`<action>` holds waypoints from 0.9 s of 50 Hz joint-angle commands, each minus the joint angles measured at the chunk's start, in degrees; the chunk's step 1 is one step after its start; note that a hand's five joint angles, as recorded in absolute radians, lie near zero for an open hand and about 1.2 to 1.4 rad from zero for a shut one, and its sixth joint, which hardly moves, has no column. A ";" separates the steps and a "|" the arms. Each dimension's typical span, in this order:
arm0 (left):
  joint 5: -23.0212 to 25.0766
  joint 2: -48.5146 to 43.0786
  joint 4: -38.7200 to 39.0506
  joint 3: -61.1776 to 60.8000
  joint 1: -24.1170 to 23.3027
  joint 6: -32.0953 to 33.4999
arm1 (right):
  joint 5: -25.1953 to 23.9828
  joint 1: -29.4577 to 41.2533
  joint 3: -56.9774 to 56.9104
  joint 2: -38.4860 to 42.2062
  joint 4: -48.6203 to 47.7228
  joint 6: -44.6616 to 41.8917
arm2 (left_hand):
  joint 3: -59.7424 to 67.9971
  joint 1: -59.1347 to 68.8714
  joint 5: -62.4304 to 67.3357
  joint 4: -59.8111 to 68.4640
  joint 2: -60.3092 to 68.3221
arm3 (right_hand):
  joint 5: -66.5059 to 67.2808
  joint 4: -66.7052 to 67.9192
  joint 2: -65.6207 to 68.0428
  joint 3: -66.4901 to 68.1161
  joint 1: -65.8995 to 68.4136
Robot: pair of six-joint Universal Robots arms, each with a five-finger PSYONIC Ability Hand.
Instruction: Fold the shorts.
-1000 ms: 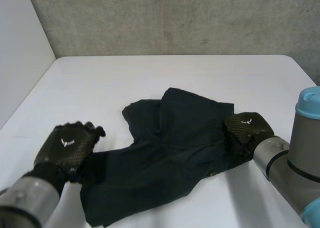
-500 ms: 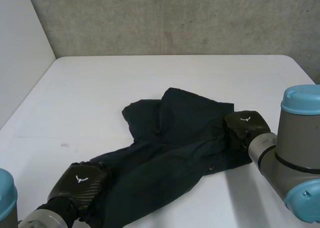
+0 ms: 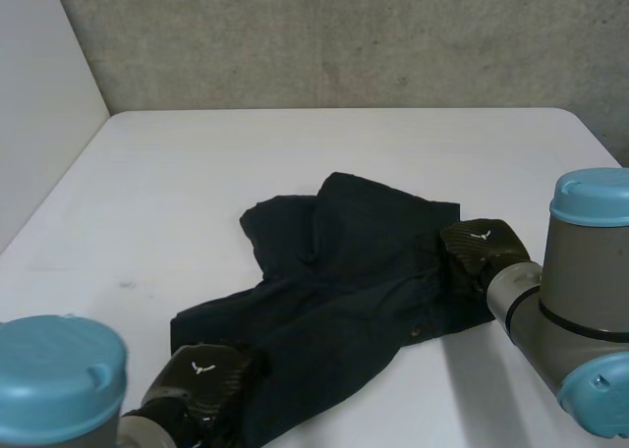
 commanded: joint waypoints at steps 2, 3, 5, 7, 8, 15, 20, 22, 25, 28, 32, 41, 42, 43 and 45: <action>-7.56 -9.15 2.71 3.63 -0.57 -0.72 | 0.00 -0.03 0.09 0.00 0.03 0.41 | 29.48 28.50 30.14 30.02 29.55 | 15.97 11.74 12.53 11.31 27.38; -8.63 -9.42 3.33 3.89 -0.92 -0.81 | 0.00 -0.12 0.09 -0.09 0.03 0.41 | 39.95 38.97 40.61 40.49 40.02 | 15.97 11.74 12.53 11.31 27.38; -10.65 -9.34 4.56 4.33 -1.88 -0.81 | 0.18 -0.21 0.36 -0.35 0.21 0.32 | 57.95 56.98 58.61 58.50 58.02 | 15.97 11.74 12.53 11.31 27.38; -13.03 -7.94 5.80 5.04 -3.03 -0.64 | 0.18 -0.29 0.45 -0.70 0.38 -0.20 | 58.03 57.06 58.69 58.58 58.10 | 15.97 11.74 12.53 11.31 27.38; -13.47 -6.72 5.89 5.30 -3.20 -0.29 | -0.08 -0.29 0.45 -1.23 0.56 -0.73 | 58.03 57.06 58.69 58.58 58.10 | 15.97 11.74 12.53 11.31 27.38; -12.77 8.75 5.36 7.93 -2.50 2.96 | -0.17 -0.12 0.53 -10.18 5.30 -9.68 | 58.03 57.06 58.69 58.58 58.10 | 15.97 11.74 12.53 11.31 27.38; -11.19 18.33 4.04 11.36 0.74 11.74 | 0.00 0.15 -0.08 -21.68 7.59 -19.87 | 58.03 57.06 58.69 58.58 58.10 | 15.97 11.74 12.53 11.31 27.38; -9.79 21.06 3.78 12.77 3.29 16.31 | 0.18 0.06 -0.43 -24.77 8.29 -22.17 | 58.03 57.06 58.69 58.58 58.10 | 15.97 11.74 12.53 11.31 27.38; -6.90 23.08 2.90 13.21 6.88 20.44 | 0.18 -0.12 -1.40 -29.09 11.53 -26.04 | 58.03 57.06 58.69 58.58 58.10 | 15.97 11.74 12.53 11.31 27.38; -4.34 23.36 0.71 12.69 9.53 21.86 | -0.08 -0.29 -1.93 -30.41 16.01 -28.06 | 58.03 57.06 58.69 58.58 58.10 | 15.97 11.74 12.53 11.31 27.38; -0.47 22.74 -5.44 10.58 13.49 22.04 | -0.35 -0.12 -1.14 -30.15 19.44 -28.51 | 58.03 57.06 58.69 58.58 58.10 | 15.97 11.74 12.53 11.31 27.38; 5.16 6.51 -7.31 8.46 17.18 20.03 | -0.70 1.02 1.33 -18.21 19.63 -27.89 | 58.03 57.06 58.69 58.58 58.10 | 15.97 11.74 12.53 11.31 27.38; 5.16 4.91 -6.60 8.99 17.10 19.58 | -0.61 1.55 1.06 -16.72 19.46 -27.81 | 58.03 57.06 58.69 58.58 58.10 | 15.97 11.74 12.53 11.31 27.38; 5.16 3.42 -5.81 9.60 17.01 19.23 | -0.61 2.68 0.54 -13.57 18.93 -27.54 | 58.03 57.06 58.69 58.58 58.10 | 15.97 11.74 12.53 11.31 27.38; 5.07 -1.76 -3.26 12.24 17.18 18.35 | -0.26 3.92 -0.51 -10.39 17.88 -27.45 | 58.03 57.06 58.69 58.58 58.10 | 15.97 11.74 12.53 11.31 27.38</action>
